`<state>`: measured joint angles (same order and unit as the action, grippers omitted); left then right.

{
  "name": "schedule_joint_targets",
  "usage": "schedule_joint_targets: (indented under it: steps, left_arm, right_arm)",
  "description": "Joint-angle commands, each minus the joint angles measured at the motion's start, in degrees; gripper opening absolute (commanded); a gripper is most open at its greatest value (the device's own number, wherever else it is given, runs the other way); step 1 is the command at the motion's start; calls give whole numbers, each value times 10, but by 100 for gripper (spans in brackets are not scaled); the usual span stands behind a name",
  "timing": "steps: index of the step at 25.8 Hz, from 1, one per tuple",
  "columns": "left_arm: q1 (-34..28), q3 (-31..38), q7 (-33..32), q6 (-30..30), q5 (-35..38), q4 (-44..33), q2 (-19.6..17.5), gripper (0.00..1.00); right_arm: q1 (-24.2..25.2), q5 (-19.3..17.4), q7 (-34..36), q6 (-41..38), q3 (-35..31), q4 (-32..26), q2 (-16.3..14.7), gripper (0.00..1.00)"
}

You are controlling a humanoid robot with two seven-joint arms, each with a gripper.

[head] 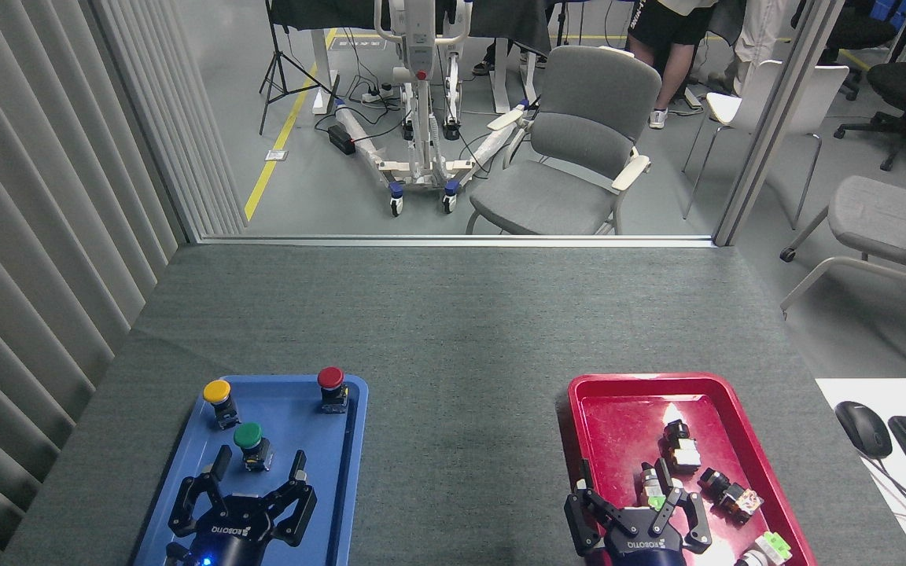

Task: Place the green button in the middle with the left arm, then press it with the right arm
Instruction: 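Close the left hand fingers around the green button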

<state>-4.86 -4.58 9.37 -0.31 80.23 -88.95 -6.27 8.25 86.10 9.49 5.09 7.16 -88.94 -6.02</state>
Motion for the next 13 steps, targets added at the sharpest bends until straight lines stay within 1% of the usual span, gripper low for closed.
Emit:
schedule_joint_targets:
  steps: [1, 7, 13]
  left_arm:
    - [2, 0, -1, 1, 0, 4, 1, 99]
    - [3, 0, -1, 1, 0, 3, 0, 99]
    - [3, 1, -1, 2, 0, 2, -3, 99]
  right_arm:
    - [0, 0, 0, 1, 0, 0, 0, 100]
    - [-1, 0, 1, 1, 0, 0, -5, 100]
    - [1, 1, 23, -1, 0, -1, -6, 100]
